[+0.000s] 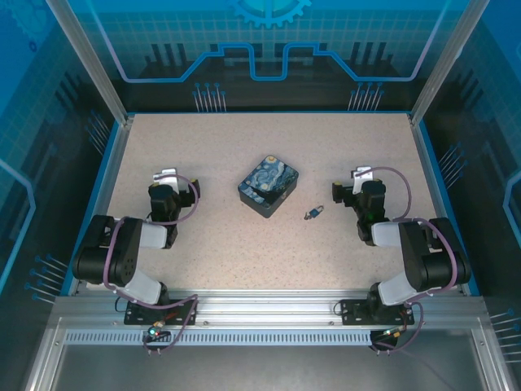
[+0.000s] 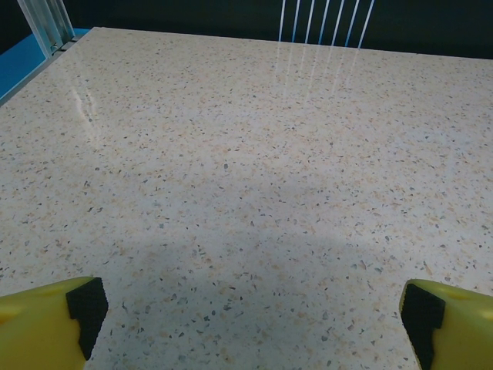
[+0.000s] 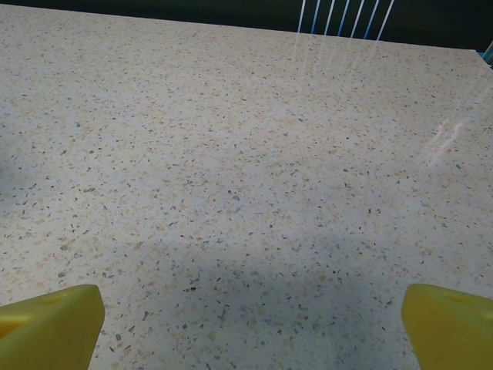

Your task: Unlock the padlock with the key

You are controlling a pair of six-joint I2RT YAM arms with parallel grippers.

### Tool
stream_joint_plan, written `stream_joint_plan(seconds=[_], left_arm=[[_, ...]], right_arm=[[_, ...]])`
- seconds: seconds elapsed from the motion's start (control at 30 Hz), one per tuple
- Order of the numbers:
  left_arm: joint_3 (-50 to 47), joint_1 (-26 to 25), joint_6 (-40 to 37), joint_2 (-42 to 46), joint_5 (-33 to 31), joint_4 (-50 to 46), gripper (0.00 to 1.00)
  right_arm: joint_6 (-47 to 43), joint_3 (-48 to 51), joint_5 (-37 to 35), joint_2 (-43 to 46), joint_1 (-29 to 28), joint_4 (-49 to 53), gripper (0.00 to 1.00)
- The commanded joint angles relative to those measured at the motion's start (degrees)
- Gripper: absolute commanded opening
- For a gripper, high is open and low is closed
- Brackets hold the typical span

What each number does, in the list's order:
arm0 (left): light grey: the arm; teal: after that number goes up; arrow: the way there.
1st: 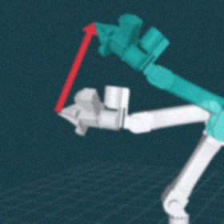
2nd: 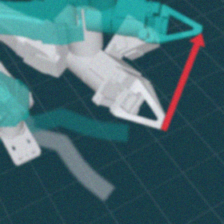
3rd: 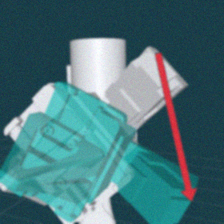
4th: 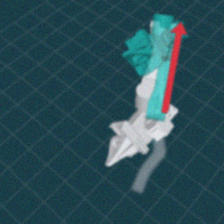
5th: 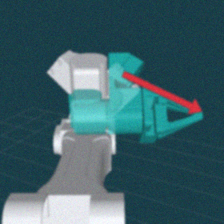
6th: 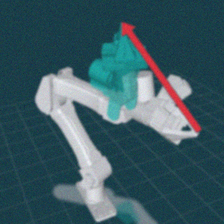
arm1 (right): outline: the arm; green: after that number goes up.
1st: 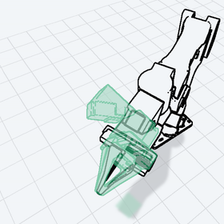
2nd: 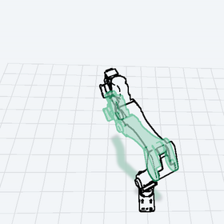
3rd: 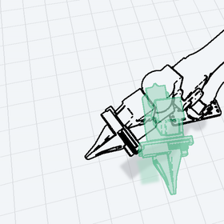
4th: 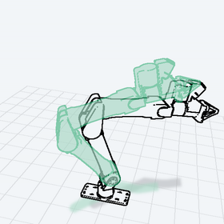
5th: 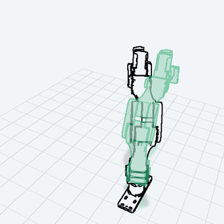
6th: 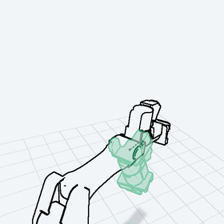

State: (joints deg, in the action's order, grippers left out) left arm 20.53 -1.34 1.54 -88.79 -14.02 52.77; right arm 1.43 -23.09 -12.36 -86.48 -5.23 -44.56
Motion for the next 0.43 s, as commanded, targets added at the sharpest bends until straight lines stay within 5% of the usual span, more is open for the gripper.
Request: stream_joint_plan(seconds=[0.0, 0.4], left_arm=[[0.6, 0.0, 0.3, 0.1, 0.9, 0.8, 0.99], [0.6, 0.0, 0.3, 0.1, 0.9, 0.9, 0.99]], right_arm=[[-0.2, -0.9, 0.6, 0.3, 0.1, -0.4, 1.00], [0.0, -0.9, 3.0, 0.4, 1.2, 0.0, 1.00]])
